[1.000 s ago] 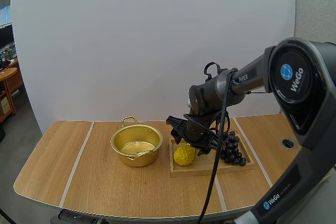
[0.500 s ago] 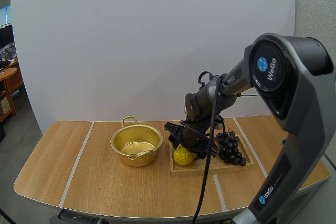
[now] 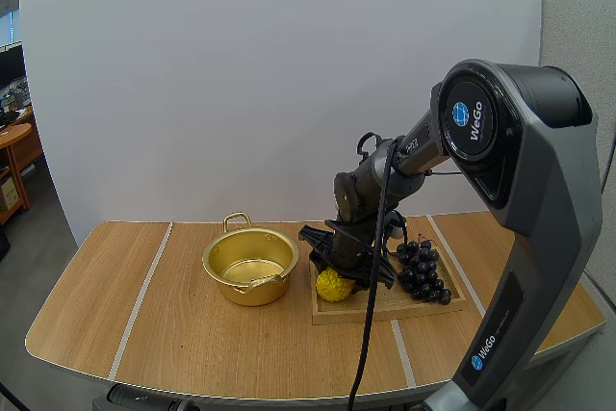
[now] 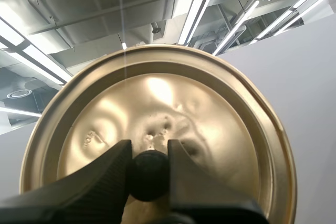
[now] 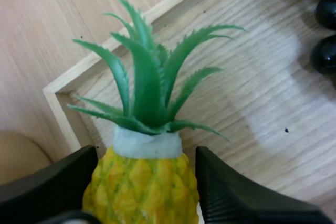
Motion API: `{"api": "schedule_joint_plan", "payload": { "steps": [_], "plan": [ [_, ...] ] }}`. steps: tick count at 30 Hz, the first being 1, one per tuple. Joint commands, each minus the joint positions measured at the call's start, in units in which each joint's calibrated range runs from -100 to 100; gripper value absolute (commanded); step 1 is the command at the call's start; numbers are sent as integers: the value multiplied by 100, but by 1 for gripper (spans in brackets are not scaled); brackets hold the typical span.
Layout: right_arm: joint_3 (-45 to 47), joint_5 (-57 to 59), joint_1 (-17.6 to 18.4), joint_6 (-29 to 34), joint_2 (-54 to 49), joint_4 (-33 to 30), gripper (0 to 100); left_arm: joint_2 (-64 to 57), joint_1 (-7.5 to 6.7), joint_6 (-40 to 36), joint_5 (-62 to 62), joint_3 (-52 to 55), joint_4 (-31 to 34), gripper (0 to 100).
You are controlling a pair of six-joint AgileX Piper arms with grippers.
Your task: Open the pot, put the pineapple inside, and close it
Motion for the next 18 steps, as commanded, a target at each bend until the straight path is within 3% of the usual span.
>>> {"api": "schedule_joint_plan", "payload": {
  "steps": [1, 4, 8, 13, 18],
  "plan": [
    [-51, 116, 24, -22, -155, -48, 0, -16, 1, -41, -197, -40, 22, 0],
    [-71, 116, 24, -122, -279, -59, 0, -16, 1, -41, -197, -40, 22, 0],
    [-244, 94, 24, -746, -527, -59, 0, -16, 1, -41, -197, -40, 22, 0],
    [-541, -83, 125, -1979, -906, -59, 0, -16, 1, -41, -197, -40, 22, 0],
    [-858, -104, 549, -3416, -1145, -59, 0, -16, 1, -41, -197, -40, 22, 0]
  ]
}}
